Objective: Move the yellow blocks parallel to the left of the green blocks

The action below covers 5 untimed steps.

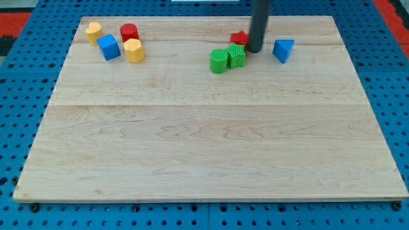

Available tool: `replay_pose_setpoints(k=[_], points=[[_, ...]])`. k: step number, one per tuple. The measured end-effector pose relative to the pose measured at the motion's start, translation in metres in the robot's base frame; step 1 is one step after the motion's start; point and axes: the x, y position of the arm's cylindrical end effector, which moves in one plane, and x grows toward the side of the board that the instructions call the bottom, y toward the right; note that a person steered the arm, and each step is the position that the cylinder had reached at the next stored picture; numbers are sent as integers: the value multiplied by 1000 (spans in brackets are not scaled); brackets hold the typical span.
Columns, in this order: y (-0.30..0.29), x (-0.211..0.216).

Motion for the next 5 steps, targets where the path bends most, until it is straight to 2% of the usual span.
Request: replay_pose_setpoints(k=[3,4,5], points=[[-130,-21],[-136,-21],[-166,-22]])
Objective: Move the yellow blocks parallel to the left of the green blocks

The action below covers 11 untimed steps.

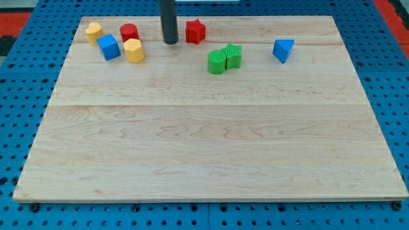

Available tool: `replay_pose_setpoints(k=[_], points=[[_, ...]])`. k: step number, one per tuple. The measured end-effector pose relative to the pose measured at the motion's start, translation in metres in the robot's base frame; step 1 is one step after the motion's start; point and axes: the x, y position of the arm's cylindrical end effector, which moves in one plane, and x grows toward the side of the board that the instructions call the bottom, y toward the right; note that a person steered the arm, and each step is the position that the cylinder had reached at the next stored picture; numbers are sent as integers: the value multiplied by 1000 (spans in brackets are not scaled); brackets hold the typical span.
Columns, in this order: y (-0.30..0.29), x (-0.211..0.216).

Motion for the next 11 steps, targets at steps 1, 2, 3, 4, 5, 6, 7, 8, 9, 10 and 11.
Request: replay_pose_setpoints(k=[1,2,3,4,5,6,7,8,9,10,11], points=[[-59,10],[-104,23],[-107,39],[-101,61],[-110,63],[-167,91],[-217,91],[-217,63],[-216,-19],[-193,-46],[-122,-28]])
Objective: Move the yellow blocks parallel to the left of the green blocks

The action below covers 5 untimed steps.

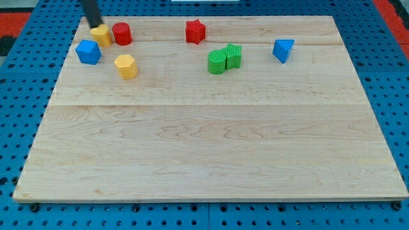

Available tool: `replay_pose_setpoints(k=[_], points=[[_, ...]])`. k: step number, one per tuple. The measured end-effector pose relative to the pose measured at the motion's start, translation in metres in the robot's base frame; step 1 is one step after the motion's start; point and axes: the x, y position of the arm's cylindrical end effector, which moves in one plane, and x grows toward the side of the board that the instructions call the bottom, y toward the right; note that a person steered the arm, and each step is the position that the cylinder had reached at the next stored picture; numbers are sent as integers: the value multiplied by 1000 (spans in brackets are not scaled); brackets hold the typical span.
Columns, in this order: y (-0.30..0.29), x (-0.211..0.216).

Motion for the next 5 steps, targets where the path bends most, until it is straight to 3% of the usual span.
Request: replay_pose_setpoints(k=[2,4,5], points=[[43,88],[37,57],[-8,48]])
